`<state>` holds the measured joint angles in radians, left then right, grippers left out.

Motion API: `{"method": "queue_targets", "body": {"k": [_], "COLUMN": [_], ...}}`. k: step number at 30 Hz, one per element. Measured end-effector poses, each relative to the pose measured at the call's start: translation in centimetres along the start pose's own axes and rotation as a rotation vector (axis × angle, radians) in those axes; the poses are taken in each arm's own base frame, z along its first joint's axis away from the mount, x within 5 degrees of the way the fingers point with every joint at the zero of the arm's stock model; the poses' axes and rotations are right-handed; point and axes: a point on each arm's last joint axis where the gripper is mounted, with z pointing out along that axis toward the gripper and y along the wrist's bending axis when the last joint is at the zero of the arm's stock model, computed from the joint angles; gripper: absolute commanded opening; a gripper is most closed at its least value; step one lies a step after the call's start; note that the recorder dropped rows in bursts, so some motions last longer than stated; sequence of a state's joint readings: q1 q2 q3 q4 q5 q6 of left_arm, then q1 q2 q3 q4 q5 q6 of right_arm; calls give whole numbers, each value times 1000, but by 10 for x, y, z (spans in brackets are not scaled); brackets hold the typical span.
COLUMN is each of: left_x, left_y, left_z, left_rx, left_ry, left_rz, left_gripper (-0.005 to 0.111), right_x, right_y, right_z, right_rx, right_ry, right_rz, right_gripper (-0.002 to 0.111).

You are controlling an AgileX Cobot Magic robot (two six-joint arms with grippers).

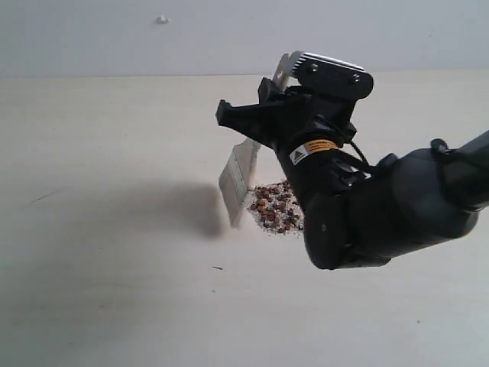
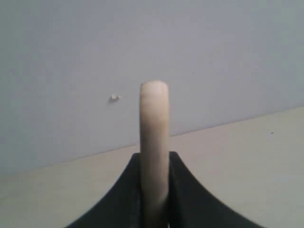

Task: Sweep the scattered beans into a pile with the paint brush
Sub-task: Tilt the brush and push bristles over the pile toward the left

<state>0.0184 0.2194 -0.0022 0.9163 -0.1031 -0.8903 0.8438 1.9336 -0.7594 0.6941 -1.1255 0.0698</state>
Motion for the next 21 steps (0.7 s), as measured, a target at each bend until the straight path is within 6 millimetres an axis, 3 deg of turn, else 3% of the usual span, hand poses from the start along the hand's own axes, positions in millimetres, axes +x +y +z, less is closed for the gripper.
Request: {"method": "queue_targets", "body": {"k": [6,21], "left_x": [0,0], "left_y": [0,0], "left_z": [0,0], "left_rx": [0,0], "left_ry": [0,0], "left_rz": [0,0], "left_gripper": [0,0], "right_x": [12,13], "right_y": [13,9], "right_z": [-2,-6], "right_rx": [99,203], "right_ry": [-6,-8], "right_rz": [-79,-213], "right_gripper": [0,0]}}
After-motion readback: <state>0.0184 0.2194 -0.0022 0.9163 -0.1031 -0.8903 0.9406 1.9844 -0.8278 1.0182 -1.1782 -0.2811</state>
